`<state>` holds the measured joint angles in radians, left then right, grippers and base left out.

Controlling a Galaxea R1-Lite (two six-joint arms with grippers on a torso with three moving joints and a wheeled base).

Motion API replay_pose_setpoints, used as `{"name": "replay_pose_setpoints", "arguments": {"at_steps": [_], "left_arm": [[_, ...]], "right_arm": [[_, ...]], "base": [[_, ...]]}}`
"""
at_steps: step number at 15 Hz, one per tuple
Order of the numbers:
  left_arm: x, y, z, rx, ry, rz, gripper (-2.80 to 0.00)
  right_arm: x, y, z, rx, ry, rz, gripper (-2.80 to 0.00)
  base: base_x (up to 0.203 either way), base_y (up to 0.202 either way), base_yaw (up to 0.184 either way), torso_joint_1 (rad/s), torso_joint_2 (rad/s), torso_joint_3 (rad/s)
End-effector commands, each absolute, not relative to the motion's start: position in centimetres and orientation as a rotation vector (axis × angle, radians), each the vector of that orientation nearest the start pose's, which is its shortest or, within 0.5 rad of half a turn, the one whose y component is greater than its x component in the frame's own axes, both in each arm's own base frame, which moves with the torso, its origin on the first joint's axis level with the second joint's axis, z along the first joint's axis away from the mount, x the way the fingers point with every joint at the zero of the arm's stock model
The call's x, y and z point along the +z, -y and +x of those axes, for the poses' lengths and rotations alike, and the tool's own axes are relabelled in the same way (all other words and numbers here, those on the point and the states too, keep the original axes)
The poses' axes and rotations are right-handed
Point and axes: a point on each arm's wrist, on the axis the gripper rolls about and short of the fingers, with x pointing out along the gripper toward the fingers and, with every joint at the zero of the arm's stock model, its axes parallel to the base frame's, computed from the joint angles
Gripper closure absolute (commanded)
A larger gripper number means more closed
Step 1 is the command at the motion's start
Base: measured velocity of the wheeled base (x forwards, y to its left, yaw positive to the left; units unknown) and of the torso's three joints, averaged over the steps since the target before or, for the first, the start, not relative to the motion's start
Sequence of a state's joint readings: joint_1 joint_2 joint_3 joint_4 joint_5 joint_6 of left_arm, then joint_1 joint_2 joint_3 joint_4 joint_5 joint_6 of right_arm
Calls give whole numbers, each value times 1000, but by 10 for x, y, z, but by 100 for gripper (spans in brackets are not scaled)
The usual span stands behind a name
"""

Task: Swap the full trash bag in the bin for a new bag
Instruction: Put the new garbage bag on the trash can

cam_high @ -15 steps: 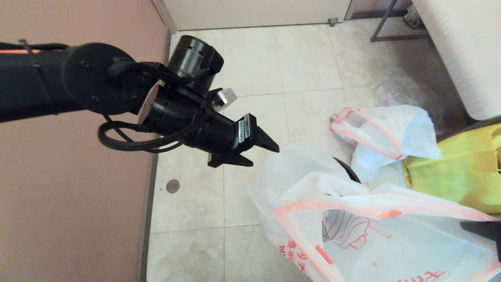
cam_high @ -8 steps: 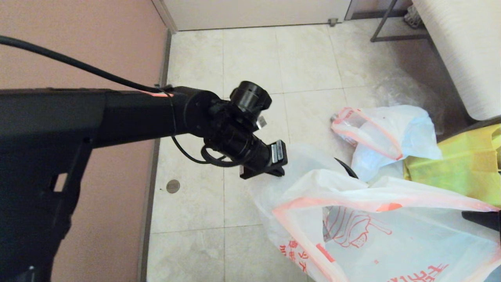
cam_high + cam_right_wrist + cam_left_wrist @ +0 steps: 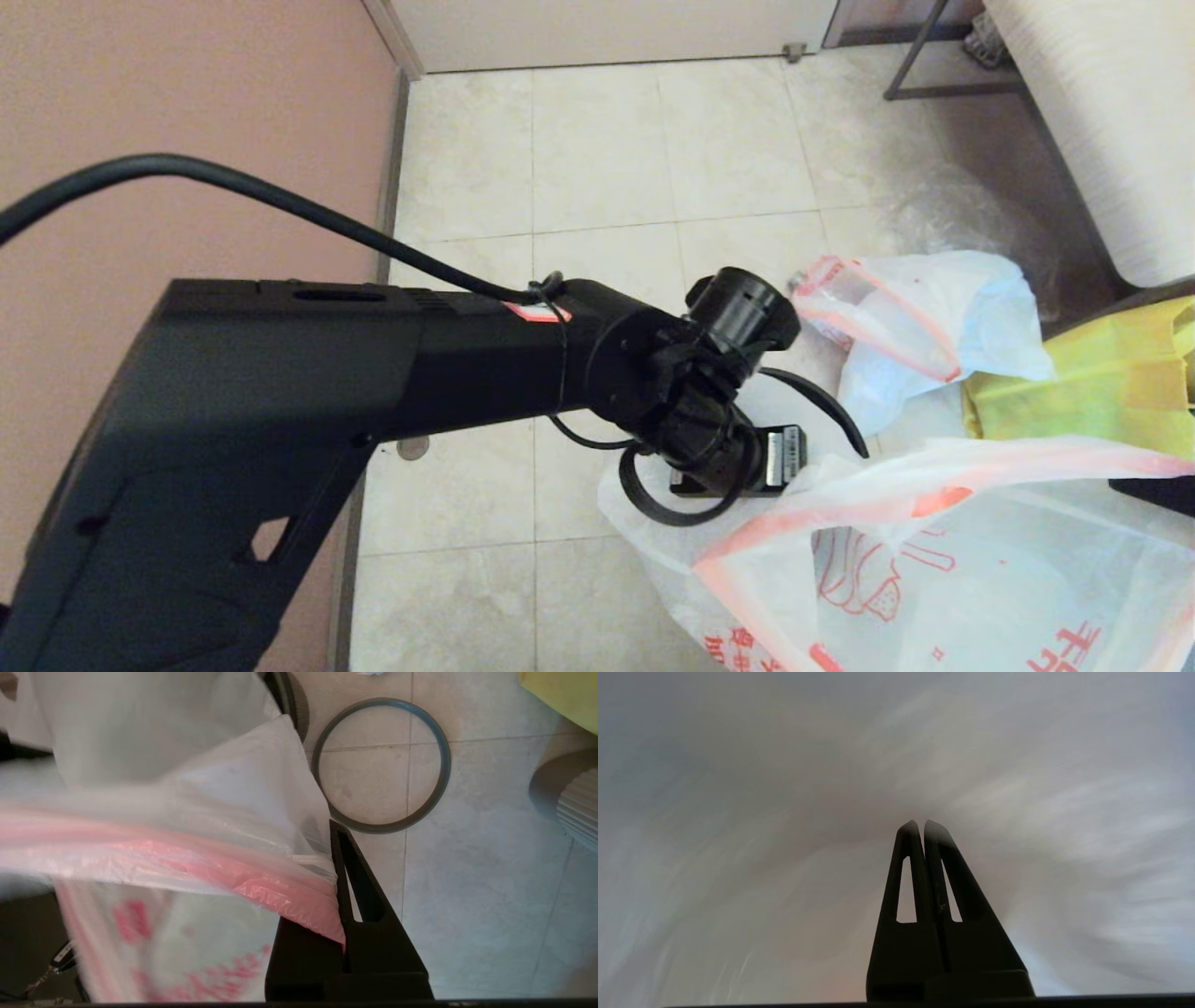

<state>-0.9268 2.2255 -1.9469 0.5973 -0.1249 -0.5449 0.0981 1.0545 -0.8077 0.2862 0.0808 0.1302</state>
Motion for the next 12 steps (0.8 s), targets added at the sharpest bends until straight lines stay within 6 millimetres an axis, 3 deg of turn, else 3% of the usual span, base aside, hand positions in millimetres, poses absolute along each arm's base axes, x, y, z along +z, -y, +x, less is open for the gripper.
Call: {"name": "replay_pose_setpoints", "arguments": {"at_steps": [1, 4, 6, 9, 11, 12], "left_arm": [[182, 363, 248, -756, -1063, -98, 0], [165, 368, 255, -742, -1088, -69, 0], [159, 353, 272, -668, -1102, -77, 0], [191, 302, 287, -560, -1091, -131, 0], [215, 267, 279, -524, -1069, -165, 0], [212, 256, 273, -498, -1096, -155, 0]], "right_arm": [[240, -14, 125, 137, -539, 130, 0], [240, -14, 130, 123, -544, 170, 0], [242, -15, 133, 124, -518, 178, 0], [245, -14, 139, 110, -485, 191, 0], [245, -14, 140, 105, -487, 201, 0], [244, -14, 140, 103, -489, 201, 0]], "base": [[0, 0, 0, 0, 0, 0], [0, 0, 0, 0, 0, 0], [0, 0, 0, 0, 0, 0], [0, 0, 0, 0, 0, 0], [0, 0, 0, 0, 0, 0], [0, 0, 0, 0, 0, 0]]}}
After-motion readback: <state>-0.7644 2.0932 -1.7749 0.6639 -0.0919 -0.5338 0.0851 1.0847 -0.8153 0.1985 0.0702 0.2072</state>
